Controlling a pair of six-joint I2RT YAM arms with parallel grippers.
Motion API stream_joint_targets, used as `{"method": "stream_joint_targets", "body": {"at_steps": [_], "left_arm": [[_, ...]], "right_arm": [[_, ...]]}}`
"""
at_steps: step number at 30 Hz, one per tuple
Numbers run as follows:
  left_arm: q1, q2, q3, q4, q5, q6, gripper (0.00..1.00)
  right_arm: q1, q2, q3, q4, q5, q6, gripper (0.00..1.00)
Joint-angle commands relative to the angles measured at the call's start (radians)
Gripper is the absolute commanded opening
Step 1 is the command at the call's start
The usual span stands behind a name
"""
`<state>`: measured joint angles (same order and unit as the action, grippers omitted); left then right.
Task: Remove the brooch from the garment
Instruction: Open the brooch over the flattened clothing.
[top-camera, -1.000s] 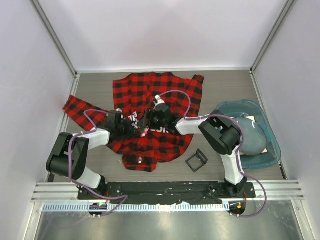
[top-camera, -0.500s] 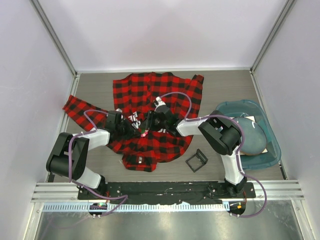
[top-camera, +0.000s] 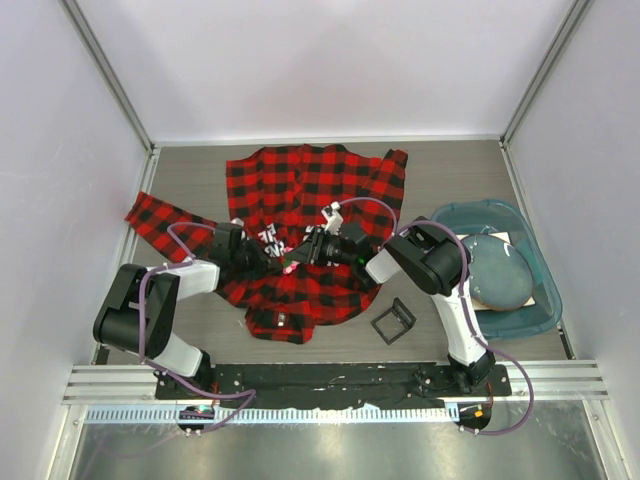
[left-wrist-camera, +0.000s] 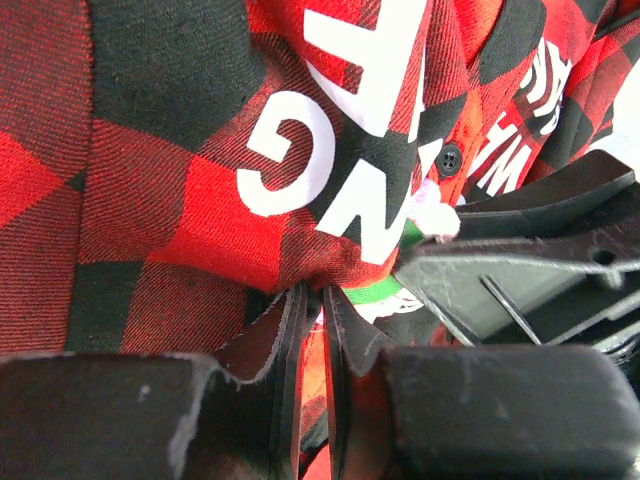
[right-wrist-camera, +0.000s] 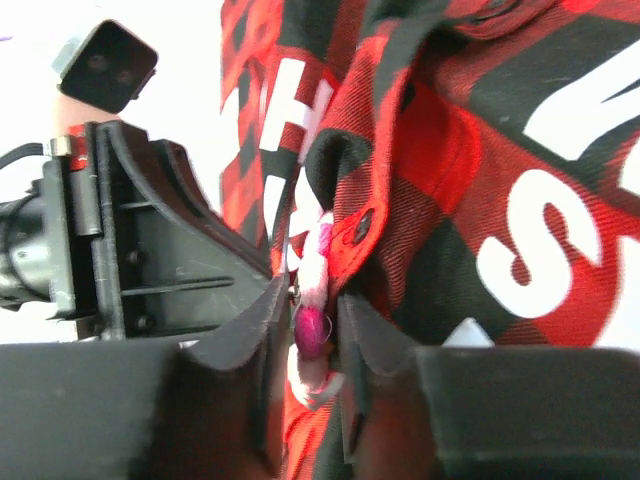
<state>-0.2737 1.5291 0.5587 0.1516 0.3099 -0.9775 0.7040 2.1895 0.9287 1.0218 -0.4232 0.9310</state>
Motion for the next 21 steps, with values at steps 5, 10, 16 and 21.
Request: {"method": "stream_joint_targets", "body": {"at_steps": [5, 10, 16, 21], "left_arm": [[-0.005, -0.027, -0.019, -0.086, -0.014, 0.025, 0.16], [-0.005, -0.026, -0.019, -0.081, -0.006, 0.025, 0.16], [-0.005, -0.037, -0.01, -0.087, -0.006, 0.03, 0.16], [-0.005, -0.043, -0.011, -0.092, 0.0, 0.03, 0.17]], "right_arm": [[0.015, -0.05, -0.077, 0.234, -0.06, 0.011, 0.5], [0.015, -0.073, -0.106, 0.23, -0.019, 0.017, 0.51], [0.015, -0.045, -0.082, 0.218, -0.009, 0.012, 0.38], [0.018, -0.017, -0.045, 0.212, -0.011, 0.017, 0.37]]}}
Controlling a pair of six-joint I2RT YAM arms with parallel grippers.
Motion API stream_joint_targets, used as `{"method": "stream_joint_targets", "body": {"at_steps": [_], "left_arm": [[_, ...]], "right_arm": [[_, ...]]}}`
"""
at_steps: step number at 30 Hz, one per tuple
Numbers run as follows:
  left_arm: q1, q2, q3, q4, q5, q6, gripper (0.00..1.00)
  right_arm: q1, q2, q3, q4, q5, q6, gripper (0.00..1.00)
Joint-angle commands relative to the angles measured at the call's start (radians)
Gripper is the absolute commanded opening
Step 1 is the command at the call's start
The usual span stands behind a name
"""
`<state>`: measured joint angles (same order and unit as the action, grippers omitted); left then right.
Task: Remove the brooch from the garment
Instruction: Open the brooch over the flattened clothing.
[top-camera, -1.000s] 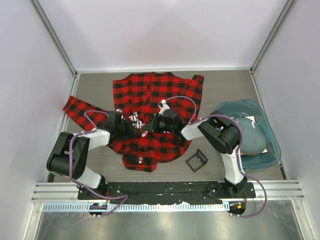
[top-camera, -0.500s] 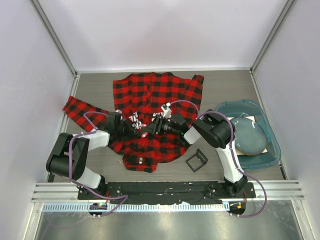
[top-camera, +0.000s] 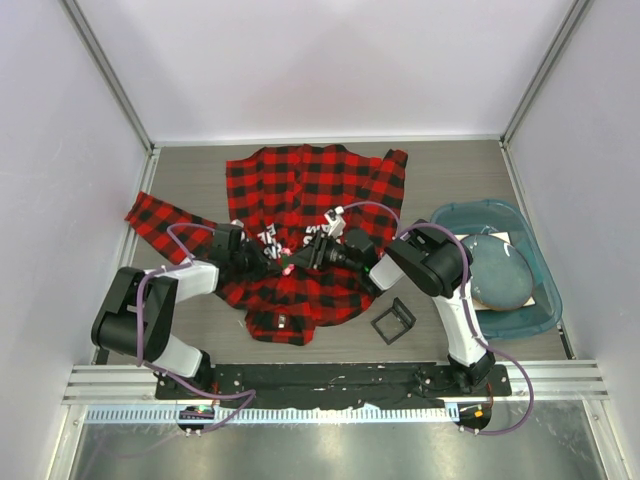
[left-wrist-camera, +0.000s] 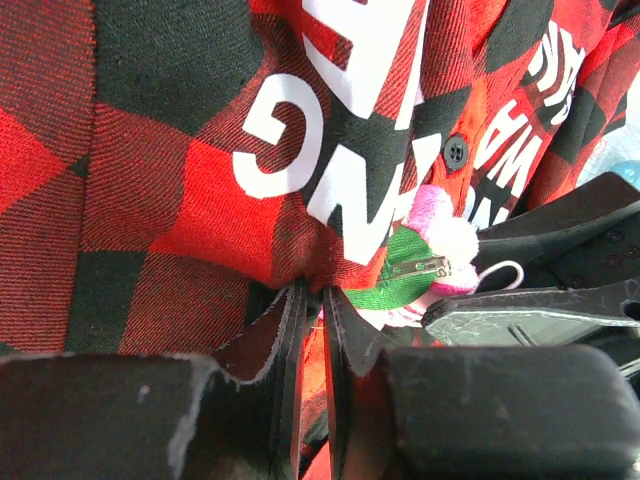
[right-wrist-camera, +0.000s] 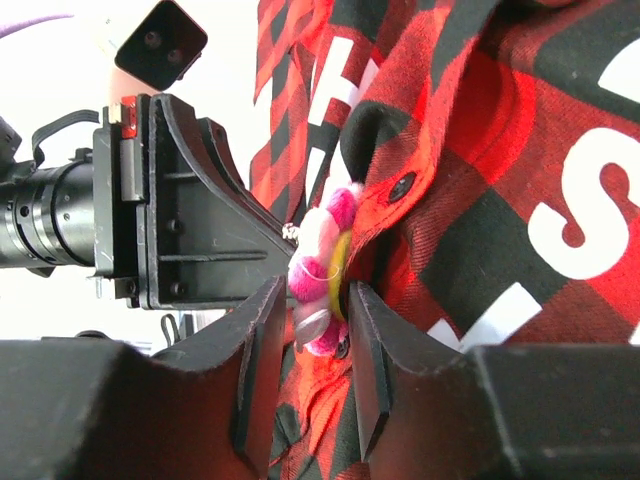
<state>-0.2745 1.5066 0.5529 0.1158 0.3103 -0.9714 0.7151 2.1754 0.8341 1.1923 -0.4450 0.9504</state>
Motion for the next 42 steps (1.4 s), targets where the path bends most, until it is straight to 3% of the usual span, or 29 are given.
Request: {"method": "stream_joint_targets", "body": {"at_steps": [1, 5, 9, 14, 17, 22, 23, 24, 27, 35, 42], "left_arm": [[-0.003, -0.023, -0.004, -0.057, 0.004, 0.028, 0.17], [-0.005, -0.037, 0.011, -0.088, 0.019, 0.04, 0.22], [0.038, -0.075, 0.053, -0.175, 0.062, 0.088, 0.31], [0.15, -0.114, 0.154, -0.348, 0.127, 0.189, 0.4], [0.158, -0.05, 0.298, -0.512, 0.156, 0.31, 0.41], [0.158, 0.061, 0.377, -0.565, 0.254, 0.401, 0.48], [0.158, 0.073, 0.392, -0.573, 0.26, 0.408, 0.48], [0.158, 0.093, 0.395, -0.574, 0.274, 0.413, 0.49], [0.158, 0.107, 0.392, -0.565, 0.274, 0.404, 0.43], [0.156, 0.087, 0.325, -0.469, 0.262, 0.336, 0.27], [0.156, 0.073, 0.282, -0.409, 0.26, 0.301, 0.24]], "right_arm": [[0.007, 0.003, 0.065, 0.029, 0.011, -0.007, 0.37], [0.007, 0.011, 0.082, 0.001, 0.011, -0.021, 0.33], [0.007, 0.012, 0.079, -0.011, 0.012, -0.032, 0.14], [0.003, 0.027, 0.088, -0.022, -0.007, -0.039, 0.01], [0.0, 0.04, 0.083, -0.005, -0.012, -0.033, 0.01], [-0.011, 0.06, 0.1, 0.009, -0.043, -0.013, 0.01], [-0.011, 0.06, 0.106, -0.017, -0.049, -0.009, 0.03], [-0.009, 0.06, 0.114, -0.04, -0.052, -0.007, 0.17], [-0.009, 0.035, 0.109, -0.08, -0.052, 0.007, 0.39], [0.01, -0.02, 0.082, -0.128, -0.012, 0.021, 0.45], [0.035, -0.011, 0.129, -0.18, 0.017, 0.001, 0.45]]}}
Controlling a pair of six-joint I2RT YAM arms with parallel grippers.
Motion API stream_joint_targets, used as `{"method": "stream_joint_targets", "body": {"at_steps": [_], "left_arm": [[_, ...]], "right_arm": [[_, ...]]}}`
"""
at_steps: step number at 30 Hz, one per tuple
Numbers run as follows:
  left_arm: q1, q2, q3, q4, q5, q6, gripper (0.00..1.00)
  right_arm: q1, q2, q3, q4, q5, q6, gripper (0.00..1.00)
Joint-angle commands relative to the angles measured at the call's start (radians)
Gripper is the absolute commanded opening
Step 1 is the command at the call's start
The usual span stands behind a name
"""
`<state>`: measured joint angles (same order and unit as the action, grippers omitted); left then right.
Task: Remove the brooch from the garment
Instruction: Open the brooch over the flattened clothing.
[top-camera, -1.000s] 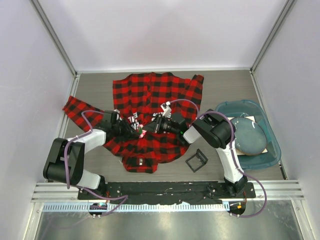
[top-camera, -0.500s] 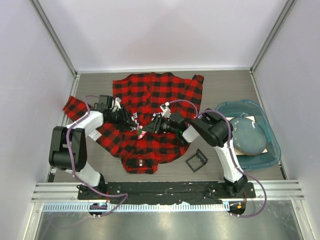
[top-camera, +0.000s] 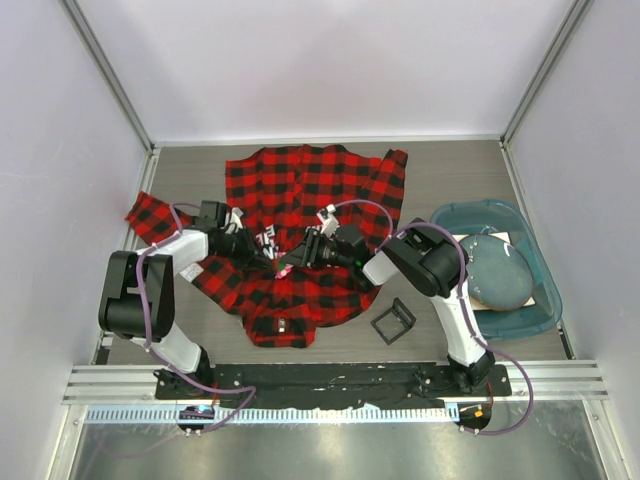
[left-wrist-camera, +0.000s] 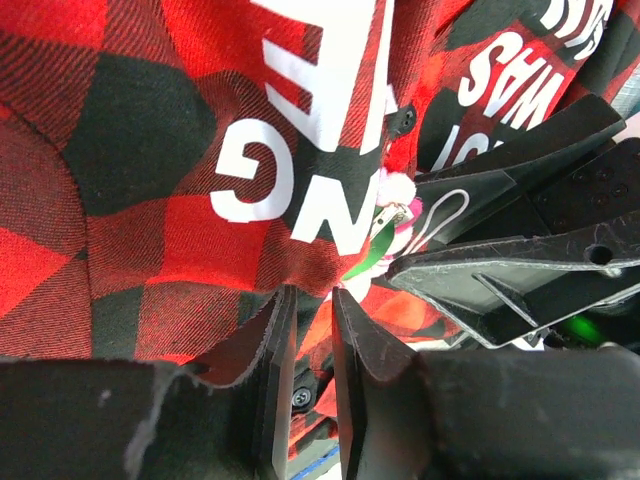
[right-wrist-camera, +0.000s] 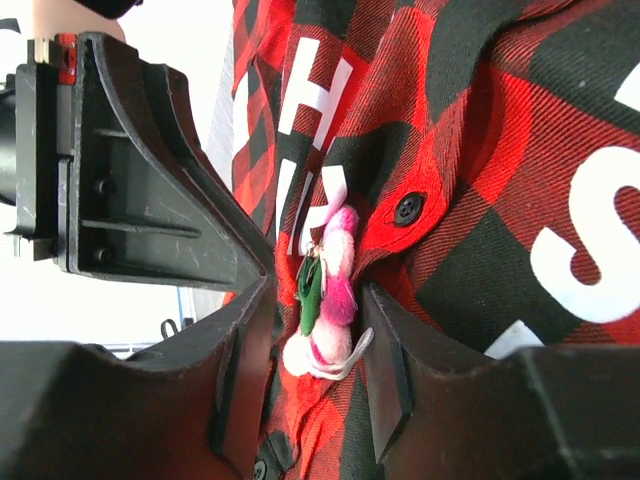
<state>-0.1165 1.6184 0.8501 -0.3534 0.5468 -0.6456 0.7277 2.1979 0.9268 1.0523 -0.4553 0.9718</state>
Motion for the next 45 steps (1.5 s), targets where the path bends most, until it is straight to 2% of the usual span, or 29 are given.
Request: {"method": "stream_joint_targets", "body": {"at_steps": [1, 4, 11, 15, 22, 29, 45], "left_arm": [[-0.002, -0.044, -0.019, 0.062, 0.022, -0.023, 0.23], [-0.002, -0.063, -0.01, 0.051, 0.008, -0.025, 0.25], [-0.006, -0.063, 0.036, -0.005, -0.014, -0.003, 0.38], [-0.015, -0.029, 0.095, -0.079, -0.077, 0.044, 0.4], [-0.086, 0.006, 0.19, -0.162, -0.177, 0.127, 0.42], [-0.107, 0.017, 0.207, -0.177, -0.254, 0.158, 0.42], [-0.124, 0.054, 0.208, -0.167, -0.26, 0.153, 0.44]], "right_arm": [[0.032, -0.027, 0.043, -0.046, 0.032, -0.022, 0.43], [0.032, -0.014, 0.037, -0.037, 0.046, -0.025, 0.34], [0.032, 0.019, 0.052, 0.023, 0.035, -0.024, 0.1], [0.032, 0.016, 0.04, 0.049, 0.03, -0.039, 0.01], [0.03, 0.02, 0.053, 0.061, -0.002, -0.042, 0.01], [0.03, 0.029, 0.058, 0.083, -0.02, -0.033, 0.01], [0.03, 0.037, 0.066, 0.1, -0.037, -0.027, 0.01]]}}
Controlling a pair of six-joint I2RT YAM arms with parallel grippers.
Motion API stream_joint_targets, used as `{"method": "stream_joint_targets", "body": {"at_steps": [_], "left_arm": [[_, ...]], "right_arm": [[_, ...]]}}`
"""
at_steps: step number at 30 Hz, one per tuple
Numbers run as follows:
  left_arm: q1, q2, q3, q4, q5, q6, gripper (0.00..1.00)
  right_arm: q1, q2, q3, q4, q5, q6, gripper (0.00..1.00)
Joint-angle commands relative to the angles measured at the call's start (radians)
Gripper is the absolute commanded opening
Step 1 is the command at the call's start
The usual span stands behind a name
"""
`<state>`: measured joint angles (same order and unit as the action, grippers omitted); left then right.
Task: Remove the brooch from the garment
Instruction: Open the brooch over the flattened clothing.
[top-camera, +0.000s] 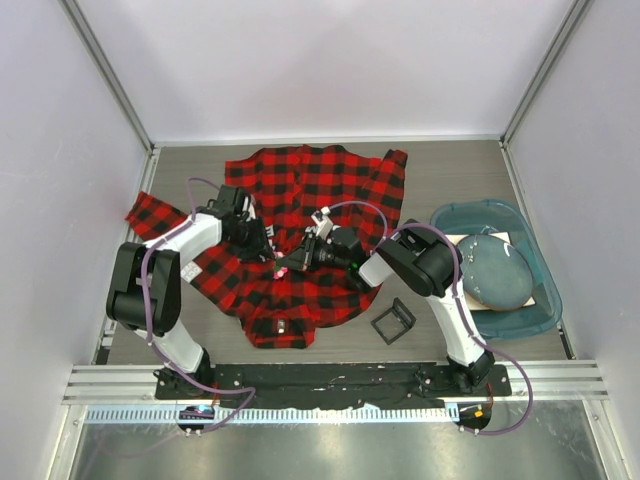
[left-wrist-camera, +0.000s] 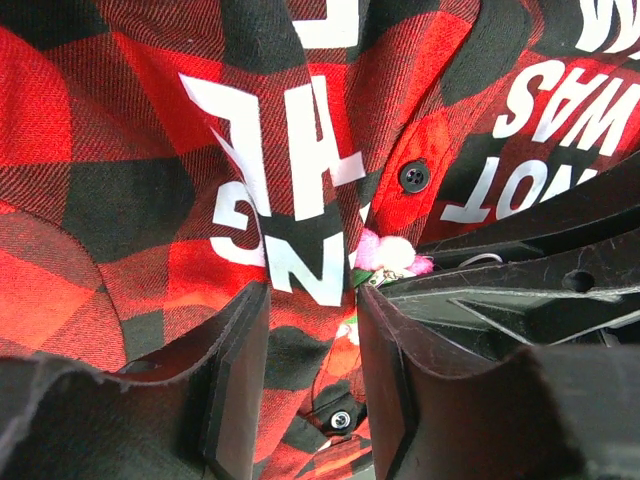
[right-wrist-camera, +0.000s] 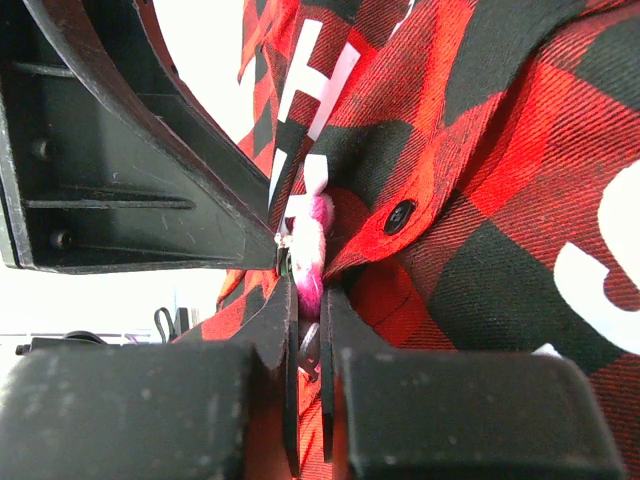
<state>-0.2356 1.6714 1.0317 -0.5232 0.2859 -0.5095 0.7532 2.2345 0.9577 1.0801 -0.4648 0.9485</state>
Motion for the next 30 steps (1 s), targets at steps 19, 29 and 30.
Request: {"method": "stream_joint_targets", "body": {"at_steps": [19, 29, 30], "left_arm": [[-0.007, -0.007, 0.004, 0.029, 0.018, 0.0, 0.47], [-0.005, 0.014, 0.008, 0.031, -0.014, -0.014, 0.44], [-0.007, 0.016, 0.008, 0.031, -0.016, -0.015, 0.43]], "right_arm": [[0.005, 0.002, 0.038, 0.069, -0.032, -0.002, 0.01], [0.003, 0.002, 0.036, 0.095, -0.046, -0.005, 0.01], [0.005, 0.002, 0.036, 0.099, -0.048, -0.008, 0.01]]}}
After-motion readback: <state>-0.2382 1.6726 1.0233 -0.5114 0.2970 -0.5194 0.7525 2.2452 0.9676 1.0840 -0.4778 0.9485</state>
